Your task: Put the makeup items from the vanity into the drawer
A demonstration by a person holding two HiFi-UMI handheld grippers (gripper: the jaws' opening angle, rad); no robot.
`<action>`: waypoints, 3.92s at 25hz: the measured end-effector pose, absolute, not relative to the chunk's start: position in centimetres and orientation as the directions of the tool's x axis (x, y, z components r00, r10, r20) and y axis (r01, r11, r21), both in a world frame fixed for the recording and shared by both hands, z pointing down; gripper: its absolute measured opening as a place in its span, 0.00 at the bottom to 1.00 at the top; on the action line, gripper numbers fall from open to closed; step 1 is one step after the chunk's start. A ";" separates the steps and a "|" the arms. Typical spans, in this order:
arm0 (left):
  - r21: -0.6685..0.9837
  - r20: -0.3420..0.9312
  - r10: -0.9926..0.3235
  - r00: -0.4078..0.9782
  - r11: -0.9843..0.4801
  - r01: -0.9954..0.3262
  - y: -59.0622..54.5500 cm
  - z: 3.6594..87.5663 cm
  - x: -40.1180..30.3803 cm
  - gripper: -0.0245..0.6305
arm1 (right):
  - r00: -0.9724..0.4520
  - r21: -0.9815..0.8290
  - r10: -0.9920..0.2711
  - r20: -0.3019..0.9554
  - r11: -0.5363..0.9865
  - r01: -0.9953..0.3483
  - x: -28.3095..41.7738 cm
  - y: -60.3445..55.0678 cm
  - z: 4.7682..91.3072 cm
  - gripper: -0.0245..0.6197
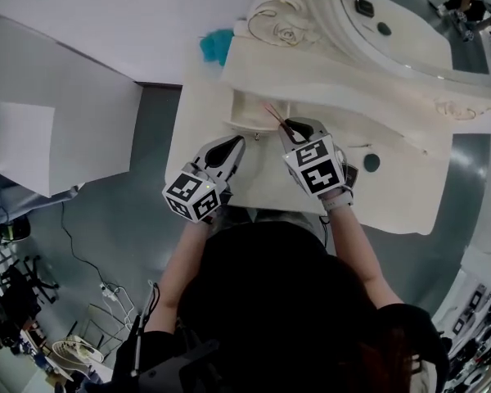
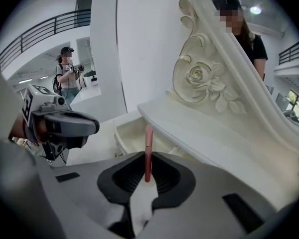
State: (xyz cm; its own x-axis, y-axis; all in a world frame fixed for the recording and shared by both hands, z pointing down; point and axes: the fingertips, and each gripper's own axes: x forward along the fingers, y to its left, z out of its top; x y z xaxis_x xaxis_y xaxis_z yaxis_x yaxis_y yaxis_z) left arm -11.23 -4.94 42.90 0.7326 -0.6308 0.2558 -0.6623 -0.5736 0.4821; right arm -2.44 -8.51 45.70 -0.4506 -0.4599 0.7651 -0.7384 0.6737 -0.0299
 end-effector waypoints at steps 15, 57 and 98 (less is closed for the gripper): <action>0.482 0.244 -0.610 0.754 -0.598 -0.640 -7.3 42.3 -13.8 0.06 | -0.451 -0.048 -0.476 0.755 0.645 -0.763 -4.3 -9.9 45.8 0.14; 0.538 0.300 -0.234 0.925 -0.759 -0.366 -1.7 45.9 1.2 0.06 | -0.389 0.055 -0.320 0.864 0.828 -0.559 7.4 -0.5 50.6 0.31; 0.525 0.277 -0.505 0.818 -0.633 -0.569 -4.4 44.7 -8.1 0.06 | -0.632 -0.197 -0.184 0.753 0.853 -0.483 -2.7 -6.3 45.8 0.20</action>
